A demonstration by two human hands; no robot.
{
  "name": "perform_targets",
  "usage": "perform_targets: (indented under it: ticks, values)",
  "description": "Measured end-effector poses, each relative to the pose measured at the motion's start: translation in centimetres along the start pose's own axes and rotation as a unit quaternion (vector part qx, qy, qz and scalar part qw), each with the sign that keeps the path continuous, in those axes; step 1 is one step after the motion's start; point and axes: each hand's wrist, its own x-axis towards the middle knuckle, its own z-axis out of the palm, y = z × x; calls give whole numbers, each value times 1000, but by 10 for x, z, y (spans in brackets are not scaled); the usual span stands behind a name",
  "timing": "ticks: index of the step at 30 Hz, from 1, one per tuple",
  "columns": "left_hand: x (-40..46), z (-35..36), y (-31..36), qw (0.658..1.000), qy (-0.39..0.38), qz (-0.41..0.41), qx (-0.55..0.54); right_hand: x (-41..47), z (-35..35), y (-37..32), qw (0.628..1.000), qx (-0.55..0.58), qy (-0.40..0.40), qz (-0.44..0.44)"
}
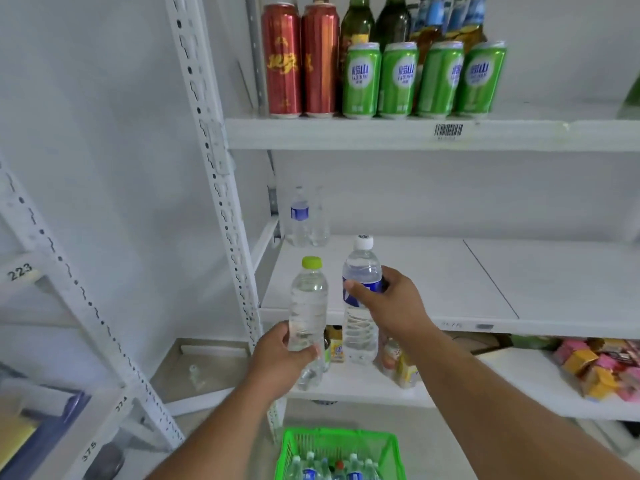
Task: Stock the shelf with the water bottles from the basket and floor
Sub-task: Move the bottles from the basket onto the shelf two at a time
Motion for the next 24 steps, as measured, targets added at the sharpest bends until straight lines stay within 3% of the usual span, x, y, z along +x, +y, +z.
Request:
perform_targets:
  ticks: [13, 24]
  values:
    - [59, 48, 47, 997, 65, -22, -24, 101, -35, 8, 998, -6, -58, -24]
    - [120, 42, 41, 996, 77, -27, -28, 157, -2, 12, 997, -1, -76, -10]
